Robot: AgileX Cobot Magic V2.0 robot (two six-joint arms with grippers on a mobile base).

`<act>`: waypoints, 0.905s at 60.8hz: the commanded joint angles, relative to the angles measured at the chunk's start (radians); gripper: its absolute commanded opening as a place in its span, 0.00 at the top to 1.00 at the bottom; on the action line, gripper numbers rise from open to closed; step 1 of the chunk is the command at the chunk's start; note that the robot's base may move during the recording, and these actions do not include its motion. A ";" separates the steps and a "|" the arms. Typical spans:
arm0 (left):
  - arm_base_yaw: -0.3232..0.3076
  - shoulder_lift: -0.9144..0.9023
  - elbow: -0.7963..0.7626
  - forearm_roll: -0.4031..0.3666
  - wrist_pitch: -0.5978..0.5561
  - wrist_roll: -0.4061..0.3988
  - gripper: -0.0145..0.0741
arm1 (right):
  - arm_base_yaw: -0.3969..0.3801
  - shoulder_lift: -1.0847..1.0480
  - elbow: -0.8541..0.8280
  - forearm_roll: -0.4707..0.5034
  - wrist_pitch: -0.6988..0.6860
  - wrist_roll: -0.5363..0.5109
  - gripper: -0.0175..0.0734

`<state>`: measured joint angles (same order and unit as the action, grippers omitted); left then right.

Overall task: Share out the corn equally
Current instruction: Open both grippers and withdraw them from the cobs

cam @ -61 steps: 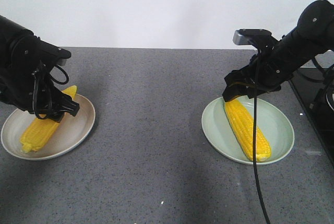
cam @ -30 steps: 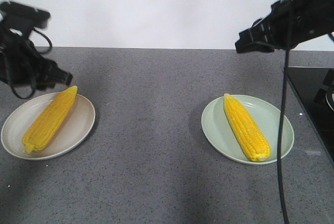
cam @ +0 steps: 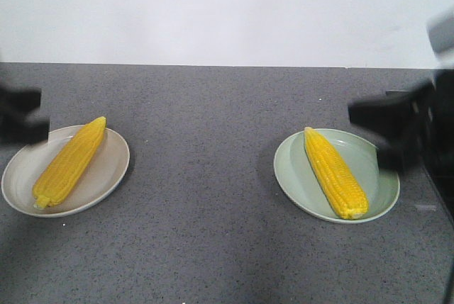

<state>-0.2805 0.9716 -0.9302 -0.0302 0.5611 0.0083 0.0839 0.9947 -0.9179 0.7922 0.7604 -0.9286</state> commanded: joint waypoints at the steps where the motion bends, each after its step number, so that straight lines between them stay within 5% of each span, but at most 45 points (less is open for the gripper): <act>1: -0.001 -0.118 0.169 -0.058 -0.187 0.001 0.85 | -0.003 -0.137 0.151 0.078 -0.158 -0.053 0.81; 19: -0.001 -0.319 0.531 -0.147 -0.450 0.000 0.85 | -0.003 -0.396 0.559 0.078 -0.367 -0.053 0.81; 55: -0.001 -0.328 0.542 -0.147 -0.534 0.000 0.84 | -0.003 -0.422 0.594 0.086 -0.343 -0.048 0.81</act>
<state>-0.2805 0.6466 -0.3645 -0.1668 0.1036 0.0114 0.0839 0.5728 -0.2996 0.8519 0.4490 -0.9727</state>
